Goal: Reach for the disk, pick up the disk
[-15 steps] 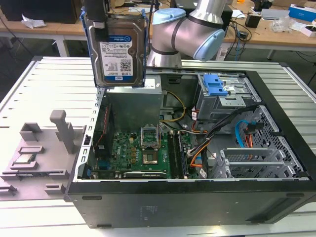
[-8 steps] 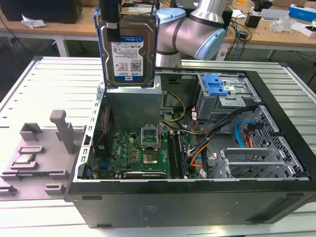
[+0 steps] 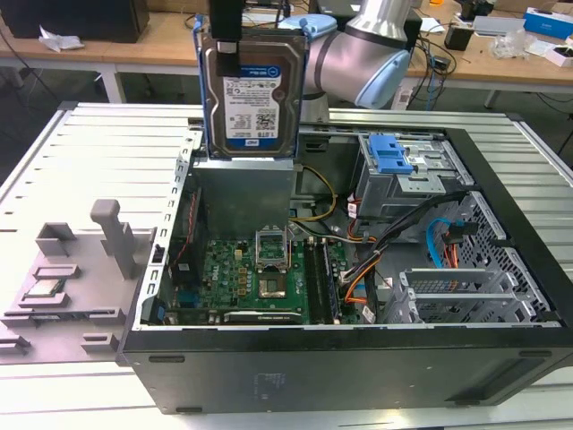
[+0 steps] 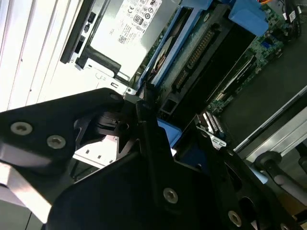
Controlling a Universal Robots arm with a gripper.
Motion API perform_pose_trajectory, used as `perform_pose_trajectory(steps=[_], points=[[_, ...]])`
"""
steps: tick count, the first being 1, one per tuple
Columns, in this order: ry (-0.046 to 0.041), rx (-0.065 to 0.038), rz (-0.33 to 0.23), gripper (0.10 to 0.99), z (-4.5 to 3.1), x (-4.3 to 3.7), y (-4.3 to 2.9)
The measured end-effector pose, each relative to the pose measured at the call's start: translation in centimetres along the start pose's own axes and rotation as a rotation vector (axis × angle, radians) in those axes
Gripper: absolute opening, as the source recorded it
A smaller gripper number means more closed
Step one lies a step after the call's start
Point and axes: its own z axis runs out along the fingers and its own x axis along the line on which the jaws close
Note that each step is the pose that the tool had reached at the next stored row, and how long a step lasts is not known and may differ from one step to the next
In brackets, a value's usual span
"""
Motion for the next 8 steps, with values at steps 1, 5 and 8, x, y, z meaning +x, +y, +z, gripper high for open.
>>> perform_pose_trajectory(steps=[1, 5, 8], points=[[0.0, 0.0, 0.0, 0.369, -0.01, 0.01, -0.28], [0.0, 0.0, 0.0, 0.369, -0.03, 0.03, -1.4], [0.0001, 0.0, 0.0, 0.369, -0.05, 0.05, -2.16]])
